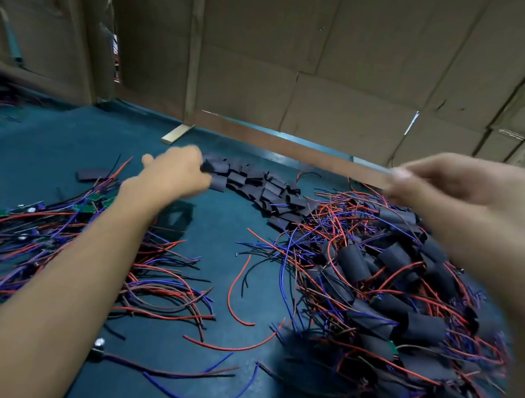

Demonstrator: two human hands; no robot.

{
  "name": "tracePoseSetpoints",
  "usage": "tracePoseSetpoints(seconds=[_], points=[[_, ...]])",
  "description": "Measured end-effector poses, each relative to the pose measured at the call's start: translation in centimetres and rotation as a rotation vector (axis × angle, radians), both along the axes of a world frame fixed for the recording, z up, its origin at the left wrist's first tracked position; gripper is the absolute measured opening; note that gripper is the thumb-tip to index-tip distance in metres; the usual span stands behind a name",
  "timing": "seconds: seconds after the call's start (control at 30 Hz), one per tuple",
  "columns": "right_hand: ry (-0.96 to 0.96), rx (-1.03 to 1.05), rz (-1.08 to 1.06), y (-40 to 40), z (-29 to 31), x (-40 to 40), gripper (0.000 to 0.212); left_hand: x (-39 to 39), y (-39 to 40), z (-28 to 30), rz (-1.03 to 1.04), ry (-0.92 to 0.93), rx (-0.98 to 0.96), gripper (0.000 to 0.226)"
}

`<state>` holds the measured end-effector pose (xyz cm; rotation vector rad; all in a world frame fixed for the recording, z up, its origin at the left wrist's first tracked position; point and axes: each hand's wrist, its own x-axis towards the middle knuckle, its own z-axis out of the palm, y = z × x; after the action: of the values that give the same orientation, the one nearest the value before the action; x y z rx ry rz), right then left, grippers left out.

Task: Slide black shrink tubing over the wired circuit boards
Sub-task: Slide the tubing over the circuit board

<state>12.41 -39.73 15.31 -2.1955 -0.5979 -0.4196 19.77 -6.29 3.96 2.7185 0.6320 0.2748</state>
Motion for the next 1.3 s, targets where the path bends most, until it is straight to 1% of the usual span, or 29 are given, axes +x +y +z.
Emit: tracePoseSetpoints(seconds=[0.03,0.1,0.13,0.17,0.27,0.33,0.37,0.43,0.47,0.53,0.57,0.67,0.7,0.77,0.8,0.83,0.9,0.97,1.0,1.07,1.13,1.17,1.2,1.23,1.27,1.3], points=[[-0.024,-0.068,0.077,1.9,-0.8,-0.3,0.018,-0.2,-0.2,1.0,-0.013,-0.110,-0.066,0.019],[0.042,-0.113,0.234,6.2,-4.0,-1.1,0.014,-0.9,-0.9,3.1,-0.077,-0.325,-0.360,0.020],[0.087,-0.148,0.268,8.0,-5.5,-1.0,0.013,-1.2,-1.4,4.1,-0.112,-0.407,-0.515,0.021],[0.107,-0.191,0.296,9.5,-7.1,-1.1,0.019,-1.2,-1.7,4.9,-0.135,-0.460,-0.599,0.023],[0.153,-0.310,0.375,13.2,-12.2,-1.8,0.044,-1.8,-2.0,6.8,-0.188,-0.484,-0.710,0.038],[0.147,-0.399,0.418,14.1,-14.8,-1.7,0.054,-2.5,-2.1,7.5,-0.227,-0.476,-0.845,0.049],[0.140,-0.458,0.430,14.2,-15.6,-1.6,0.056,-2.7,-2.2,7.7,-0.251,-0.468,-0.868,0.049],[0.110,-0.583,0.425,14.3,-16.6,-1.4,0.053,-2.9,-2.6,7.9,-0.286,-0.434,-0.827,0.045],[0.076,-0.588,0.429,14.2,-16.7,-1.3,0.046,-2.8,-2.8,7.8,-0.306,-0.416,-0.779,0.047],[0.095,-0.525,0.433,14.0,-16.4,-1.2,0.027,-2.8,-3.0,7.5,-0.352,-0.391,-0.659,0.060],[0.116,-0.504,0.441,13.8,-16.1,-1.0,0.020,-2.8,-3.0,7.4,-0.385,-0.394,-0.606,0.063],[0.169,-0.489,0.438,12.6,-14.7,-0.5,0.012,-3.2,-2.6,7.4,-0.411,-0.426,-0.488,0.066],[0.191,-0.477,0.427,12.1,-14.1,-0.4,0.011,-3.5,-2.5,7.5,-0.406,-0.437,-0.436,0.064],[0.212,-0.435,0.385,11.0,-12.5,0.0,0.009,-4.2,-2.4,7.9,-0.430,-0.468,-0.365,0.043],[0.212,-0.406,0.348,10.4,-11.7,0.2,0.009,-4.6,-2.4,8.1,-0.442,-0.482,-0.370,0.033],[0.204,-0.369,0.304,9.9,-10.7,0.4,0.008,-4.8,-2.3,8.2,-0.445,-0.496,-0.396,0.029],[0.190,-0.303,0.214,8.8,-8.8,0.7,0.005,-5.2,-2.0,8.4,-0.432,-0.526,-0.442,0.028],[0.173,-0.326,0.141,7.5,-7.0,0.9,0.007,-5.4,-1.9,8.6,-0.406,-0.545,-0.462,0.029],[0.164,-0.381,0.104,6.7,-6.2,1.0,0.008,-5.4,-1.8,8.7,-0.390,-0.552,-0.470,0.030],[0.155,-0.541,0.028,5.0,-5.0,1.3,0.007,-5.5,-1.7,8.7,-0.370,-0.564,-0.475,0.032],[0.187,-0.696,-0.040,3.7,-4.4,1.5,0.006,-5.6,-1.7,8.7,-0.370,-0.561,-0.480,0.033],[0.199,-0.774,-0.053,3.4,-4.2,1.5,0.014,-5.6,-1.7,8.7,-0.369,-0.554,-0.484,0.033],[0.195,-0.833,-0.044,3.3,-4.2,1.6,0.027,-5.6,-1.8,8.7,-0.368,-0.544,-0.486,0.034],[0.178,-0.846,-0.011,3.3,-4.2,1.8,0.039,-5.6,-1.9,8.7,-0.369,-0.534,-0.485,0.034],[0.157,-0.811,0.045,3.4,-4.2,1.8,0.046,-5.7,-2.1,8.7,-0.373,-0.527,-0.483,0.034],[0.145,-0.749,0.115,3.8,-4.4,1.7,0.046,-5.6,-2.2,8.7,-0.378,-0.521,-0.479,0.033]])
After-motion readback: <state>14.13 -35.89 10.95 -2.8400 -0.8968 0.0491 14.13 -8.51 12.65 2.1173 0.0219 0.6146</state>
